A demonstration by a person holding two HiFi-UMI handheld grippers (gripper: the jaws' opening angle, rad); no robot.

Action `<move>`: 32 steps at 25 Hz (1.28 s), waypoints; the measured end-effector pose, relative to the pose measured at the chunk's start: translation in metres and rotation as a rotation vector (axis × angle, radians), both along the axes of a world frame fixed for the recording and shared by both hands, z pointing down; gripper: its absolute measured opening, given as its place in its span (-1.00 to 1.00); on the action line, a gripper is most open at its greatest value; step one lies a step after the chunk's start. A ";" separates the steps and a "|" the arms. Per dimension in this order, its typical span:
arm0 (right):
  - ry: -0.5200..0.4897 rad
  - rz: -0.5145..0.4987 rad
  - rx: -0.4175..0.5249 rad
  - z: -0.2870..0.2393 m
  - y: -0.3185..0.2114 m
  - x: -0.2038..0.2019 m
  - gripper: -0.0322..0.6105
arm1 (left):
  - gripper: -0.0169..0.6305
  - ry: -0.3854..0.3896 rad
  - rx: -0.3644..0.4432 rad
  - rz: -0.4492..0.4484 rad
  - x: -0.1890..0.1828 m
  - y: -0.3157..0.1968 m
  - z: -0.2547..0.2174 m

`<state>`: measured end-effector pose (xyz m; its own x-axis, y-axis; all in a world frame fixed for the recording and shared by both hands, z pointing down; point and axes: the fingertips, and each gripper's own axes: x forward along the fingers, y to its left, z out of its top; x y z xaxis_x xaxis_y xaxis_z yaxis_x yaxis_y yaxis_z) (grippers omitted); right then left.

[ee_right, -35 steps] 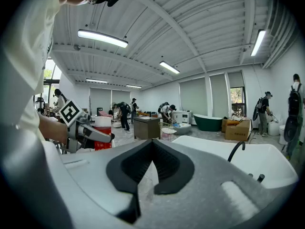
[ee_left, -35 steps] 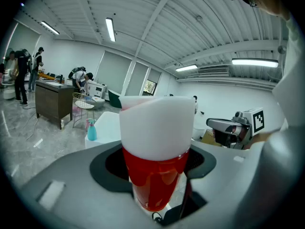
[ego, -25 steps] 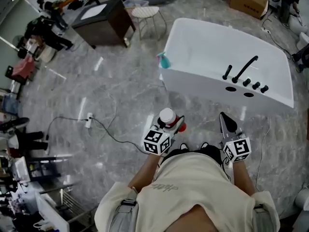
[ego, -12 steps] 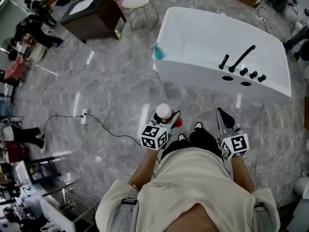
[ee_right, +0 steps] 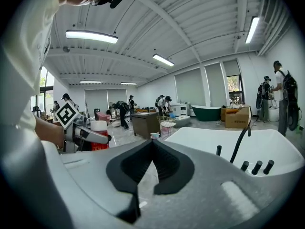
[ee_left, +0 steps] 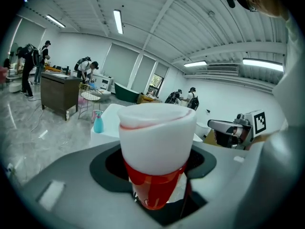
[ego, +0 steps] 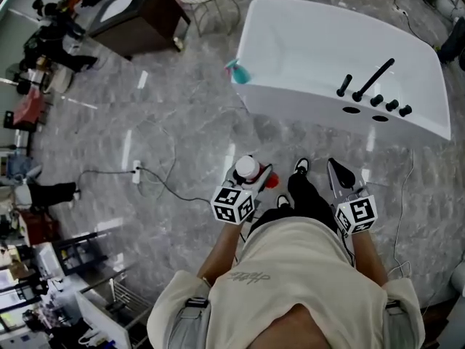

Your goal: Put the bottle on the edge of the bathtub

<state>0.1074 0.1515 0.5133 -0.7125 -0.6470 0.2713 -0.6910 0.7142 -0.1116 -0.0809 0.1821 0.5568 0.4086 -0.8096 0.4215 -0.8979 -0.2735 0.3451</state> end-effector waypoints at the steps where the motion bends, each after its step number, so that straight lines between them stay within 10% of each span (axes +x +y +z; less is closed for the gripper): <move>1: -0.006 -0.001 -0.005 0.002 -0.008 -0.002 -0.90 | -0.01 -0.007 -0.004 -0.001 -0.002 -0.007 -0.001; 19: -0.124 -0.036 0.042 -0.011 -0.195 -0.017 -0.89 | -0.01 -0.084 0.085 0.049 0.013 -0.187 -0.061; 32: -0.096 -0.089 -0.031 0.010 -0.217 -0.047 -0.89 | -0.01 -0.080 -0.025 0.031 -0.012 -0.204 -0.026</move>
